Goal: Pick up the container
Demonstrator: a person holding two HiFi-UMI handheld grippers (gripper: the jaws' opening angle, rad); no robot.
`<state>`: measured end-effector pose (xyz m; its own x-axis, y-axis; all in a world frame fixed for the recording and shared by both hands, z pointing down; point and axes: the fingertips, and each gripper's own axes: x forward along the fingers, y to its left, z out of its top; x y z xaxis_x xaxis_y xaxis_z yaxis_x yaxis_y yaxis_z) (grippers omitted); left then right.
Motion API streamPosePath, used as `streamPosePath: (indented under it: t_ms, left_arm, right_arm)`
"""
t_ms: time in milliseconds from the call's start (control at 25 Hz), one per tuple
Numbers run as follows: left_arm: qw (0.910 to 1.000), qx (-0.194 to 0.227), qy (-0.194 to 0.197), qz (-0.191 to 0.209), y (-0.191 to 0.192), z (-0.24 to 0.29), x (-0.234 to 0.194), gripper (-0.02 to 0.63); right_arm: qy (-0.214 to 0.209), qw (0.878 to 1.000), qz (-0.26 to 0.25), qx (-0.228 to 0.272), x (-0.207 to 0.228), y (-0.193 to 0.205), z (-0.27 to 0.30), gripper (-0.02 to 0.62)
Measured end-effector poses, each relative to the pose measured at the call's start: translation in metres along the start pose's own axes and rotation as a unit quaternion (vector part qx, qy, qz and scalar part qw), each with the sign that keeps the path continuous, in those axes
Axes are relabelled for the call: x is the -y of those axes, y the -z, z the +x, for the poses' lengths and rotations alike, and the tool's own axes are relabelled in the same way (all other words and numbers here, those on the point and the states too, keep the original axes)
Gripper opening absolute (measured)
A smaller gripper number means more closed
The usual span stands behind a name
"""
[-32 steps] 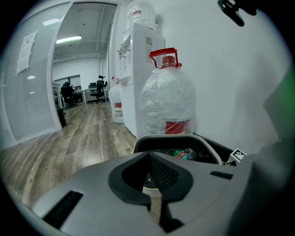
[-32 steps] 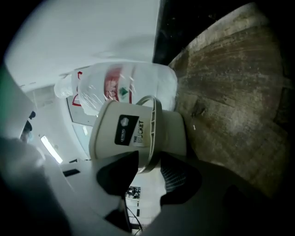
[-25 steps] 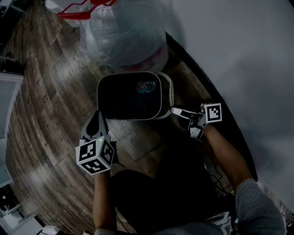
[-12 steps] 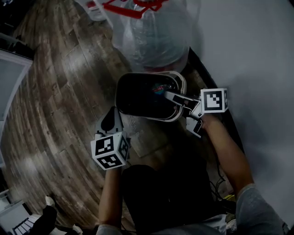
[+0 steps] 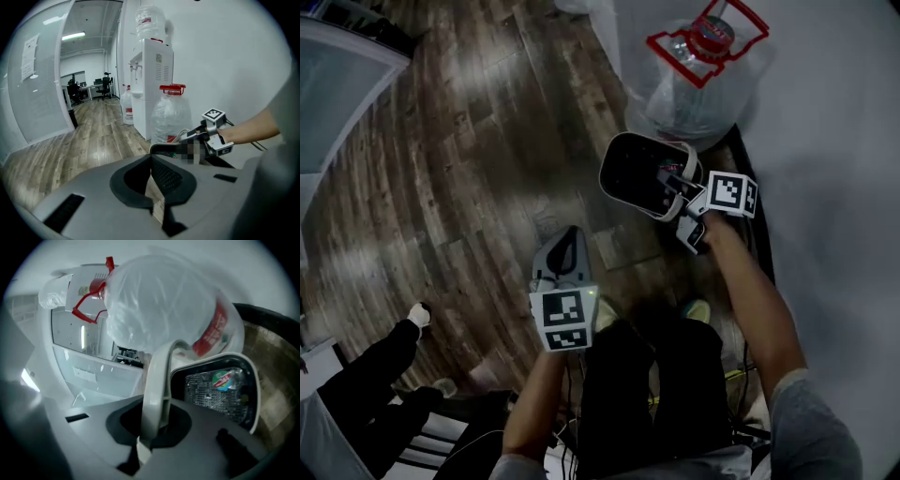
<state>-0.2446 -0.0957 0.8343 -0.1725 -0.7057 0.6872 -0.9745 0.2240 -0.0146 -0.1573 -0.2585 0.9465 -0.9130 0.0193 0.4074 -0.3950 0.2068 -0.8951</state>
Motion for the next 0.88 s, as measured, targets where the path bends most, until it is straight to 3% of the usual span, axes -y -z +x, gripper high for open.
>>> streamPosePath:
  t_ms: [160,440,640,880]
  left_arm:
    - [0.9996,-0.021,-0.014,-0.009,-0.016,-0.052,-0.015,0.014]
    - [0.9982,-0.036,-0.035,-0.033,-0.055,-0.127,-0.031,0.014]
    - [0.9986,-0.030,-0.028,-0.033,-0.129,-0.194,-0.016,0.014]
    - [0.9993,-0.018,-0.027,-0.020,-0.209,-0.272,0.004,0.014]
  right_arm:
    - [0.014,0.999,-0.011,-0.045,-0.030,0.023,0.017,0.025]
    - [0.011,0.997,-0.023,-0.074,-0.107,0.024,-0.038,0.025]
    - [0.009,0.992,-0.036,-0.120,-0.202,0.033,-0.101,0.025]
    - [0.000,0.989,-0.038,-0.140,-0.309,0.028,-0.170,0.025]
